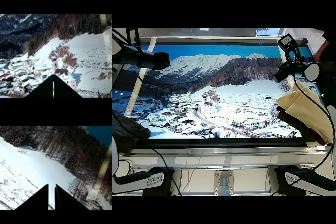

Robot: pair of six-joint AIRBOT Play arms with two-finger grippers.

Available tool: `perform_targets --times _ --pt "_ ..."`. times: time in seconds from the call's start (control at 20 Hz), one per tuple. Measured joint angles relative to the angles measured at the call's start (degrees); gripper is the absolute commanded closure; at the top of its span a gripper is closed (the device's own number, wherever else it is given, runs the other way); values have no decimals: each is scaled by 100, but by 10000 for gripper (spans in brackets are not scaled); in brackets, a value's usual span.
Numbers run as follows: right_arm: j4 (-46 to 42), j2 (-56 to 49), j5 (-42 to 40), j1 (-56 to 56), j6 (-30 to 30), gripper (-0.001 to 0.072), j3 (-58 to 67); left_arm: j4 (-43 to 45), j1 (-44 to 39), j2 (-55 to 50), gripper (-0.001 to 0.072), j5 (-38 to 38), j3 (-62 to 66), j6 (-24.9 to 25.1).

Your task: Fold the shirts.

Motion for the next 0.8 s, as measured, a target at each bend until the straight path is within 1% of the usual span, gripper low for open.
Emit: perform_targets --times 0.1,0.2,0.4,0.5,0.55,0.6,0.65,0.7,0.8 --pt "-2 0 -13 0 0 579 0 162 0 0 693 24 -2 0" --pt "-35 0 -221 0 0 579 0 424 0 0 694 37 -2 0" --pt "-101 0 -763 -7 0 579 0 1237 0 0 691 -101 -2 -28" --pt "-24 0 -892 -7 9 580 0 1613 0 0 679 -66 -2 -20" --pt "131 0 -942 -7 26 579 0 1880 4 -4 556 42 -2 7" --pt "356 2 -981 -7 37 580 0 2199 37 -24 371 149 -2 26" --pt "599 0 -1005 -7 46 580 0 2527 103 -61 236 240 0 13" --pt "887 0 -1036 -7 50 579 0 2868 225 -118 201 291 0 -90" --pt "1456 0 -1056 -7 63 580 0 3429 621 -262 201 258 -2 -439"
